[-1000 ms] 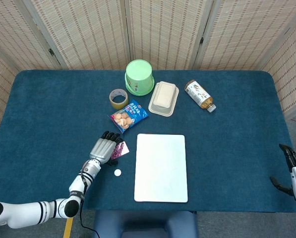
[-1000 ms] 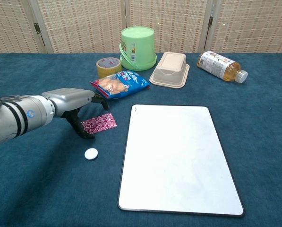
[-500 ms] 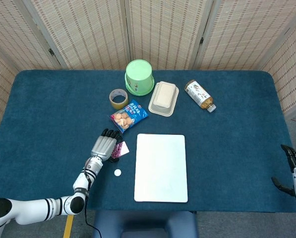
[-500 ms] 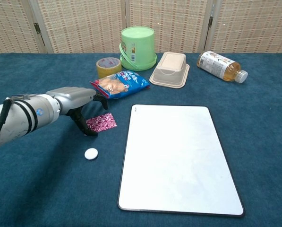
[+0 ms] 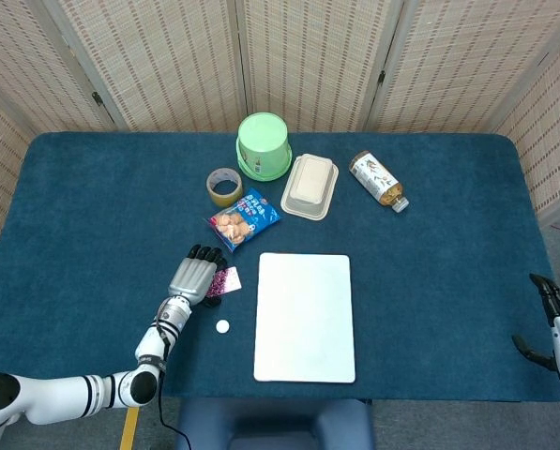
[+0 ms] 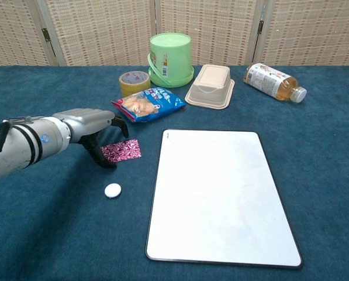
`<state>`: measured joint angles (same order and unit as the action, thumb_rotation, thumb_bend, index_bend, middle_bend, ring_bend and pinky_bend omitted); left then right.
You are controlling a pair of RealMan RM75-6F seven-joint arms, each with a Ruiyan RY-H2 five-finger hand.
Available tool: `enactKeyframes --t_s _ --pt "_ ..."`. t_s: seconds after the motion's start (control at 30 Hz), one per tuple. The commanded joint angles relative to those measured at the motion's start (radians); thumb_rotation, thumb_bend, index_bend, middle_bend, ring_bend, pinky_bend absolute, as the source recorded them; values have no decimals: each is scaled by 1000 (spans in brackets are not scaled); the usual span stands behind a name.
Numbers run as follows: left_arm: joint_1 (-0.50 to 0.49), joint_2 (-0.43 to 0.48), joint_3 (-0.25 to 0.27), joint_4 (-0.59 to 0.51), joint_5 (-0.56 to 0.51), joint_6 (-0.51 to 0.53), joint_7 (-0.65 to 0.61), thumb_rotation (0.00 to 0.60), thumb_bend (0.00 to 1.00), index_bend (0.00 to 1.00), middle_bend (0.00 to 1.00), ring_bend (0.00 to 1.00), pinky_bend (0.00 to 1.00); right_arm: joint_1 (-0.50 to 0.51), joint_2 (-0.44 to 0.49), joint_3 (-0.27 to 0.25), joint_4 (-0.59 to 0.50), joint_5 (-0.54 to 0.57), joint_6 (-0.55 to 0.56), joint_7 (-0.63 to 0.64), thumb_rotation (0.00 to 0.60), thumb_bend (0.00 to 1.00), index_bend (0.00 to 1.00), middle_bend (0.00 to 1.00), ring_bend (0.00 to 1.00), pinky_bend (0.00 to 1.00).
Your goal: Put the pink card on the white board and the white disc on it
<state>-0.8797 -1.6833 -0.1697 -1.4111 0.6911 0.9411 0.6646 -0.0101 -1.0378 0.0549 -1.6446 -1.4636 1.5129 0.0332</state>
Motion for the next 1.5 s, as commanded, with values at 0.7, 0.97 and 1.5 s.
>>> enactKeyframes --t_s 0.7,0.97,1.5 --pt "-17 -14 10 24 -40 11 14 600 278 355 121 104 0 -6 1 0 2 1 4 7 600 245 83 141 206 159" --pt "-13 -16 18 25 -12 18 1 600 291 392 121 105 0 -2 2 2 -2 0 -1 3 600 245 84 141 206 159" --pt "1 -17 24 21 61 28 -40 600 308 453 131 115 0 -6 3 2 -10 5 0 -4 600 246 86 141 206 159"
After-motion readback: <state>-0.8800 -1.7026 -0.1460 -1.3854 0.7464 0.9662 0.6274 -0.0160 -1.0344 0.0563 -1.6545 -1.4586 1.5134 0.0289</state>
